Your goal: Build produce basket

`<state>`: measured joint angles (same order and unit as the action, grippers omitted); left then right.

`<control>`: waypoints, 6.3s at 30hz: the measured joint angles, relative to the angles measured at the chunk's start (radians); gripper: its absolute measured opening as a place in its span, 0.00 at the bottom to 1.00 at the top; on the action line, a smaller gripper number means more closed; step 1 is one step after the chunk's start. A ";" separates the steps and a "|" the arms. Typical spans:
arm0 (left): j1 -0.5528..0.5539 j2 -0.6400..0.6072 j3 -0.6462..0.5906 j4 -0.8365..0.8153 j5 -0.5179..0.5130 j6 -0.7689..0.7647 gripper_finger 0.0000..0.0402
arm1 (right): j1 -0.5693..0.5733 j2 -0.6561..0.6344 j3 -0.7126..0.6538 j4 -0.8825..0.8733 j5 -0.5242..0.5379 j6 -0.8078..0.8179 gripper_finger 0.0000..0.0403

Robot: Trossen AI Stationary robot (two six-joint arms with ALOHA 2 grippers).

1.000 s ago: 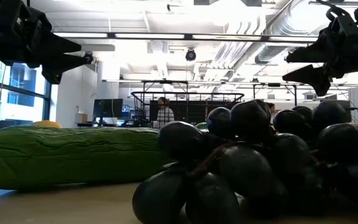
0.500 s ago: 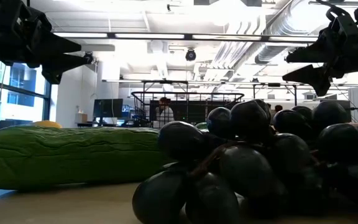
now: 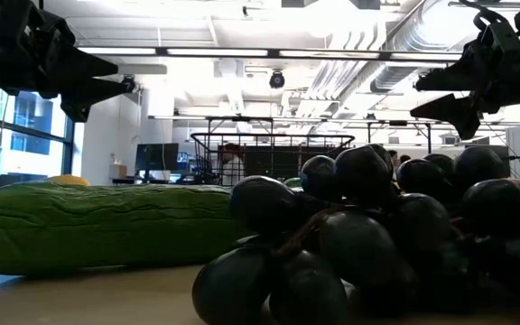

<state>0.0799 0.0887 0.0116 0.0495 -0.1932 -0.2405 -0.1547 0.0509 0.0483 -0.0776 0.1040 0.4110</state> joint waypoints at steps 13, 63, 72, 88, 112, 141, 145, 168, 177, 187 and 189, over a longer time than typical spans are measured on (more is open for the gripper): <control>-0.002 0.000 0.000 -0.002 0.000 -0.097 0.49 | 0.000 0.000 0.000 0.000 0.000 0.000 0.68; -0.141 0.642 0.565 -0.588 0.325 0.288 0.50 | 0.000 0.000 0.000 0.000 0.000 0.000 0.68; -0.261 0.780 0.565 -0.585 0.162 0.286 0.68 | 0.000 0.000 0.000 0.000 0.000 0.000 0.68; -0.300 1.096 0.564 -0.549 0.090 0.218 0.83 | 0.000 0.000 0.000 0.000 0.000 0.000 0.68; -0.297 1.323 0.564 -0.467 0.073 0.238 0.59 | 0.000 0.000 0.000 0.000 0.000 0.000 0.68; -0.158 1.318 0.937 -0.469 -0.054 -0.002 0.42 | 0.000 0.000 0.000 0.000 0.000 0.000 0.68; -0.102 1.318 1.019 -0.469 -0.128 -0.018 0.42 | 0.000 0.000 0.000 0.000 0.000 0.000 0.68; 0.246 1.368 1.094 -0.209 -0.204 -0.049 0.42 | 0.000 0.000 0.000 0.000 0.000 0.000 0.68; 0.316 1.495 1.091 -0.210 -0.212 -0.098 0.42 | 0.000 0.000 0.000 0.000 0.000 0.000 0.68; 0.419 1.577 1.091 -0.220 -0.213 -0.097 0.42 | 0.000 0.000 0.000 0.000 0.000 0.000 0.68; 0.439 1.583 1.091 -0.223 -0.211 -0.098 0.42 | 0.000 0.000 0.000 0.000 0.000 0.000 0.68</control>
<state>0.5188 1.6715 1.1023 -0.1731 -0.4042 -0.3382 -0.1544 0.0513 0.0483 -0.0776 0.1043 0.4110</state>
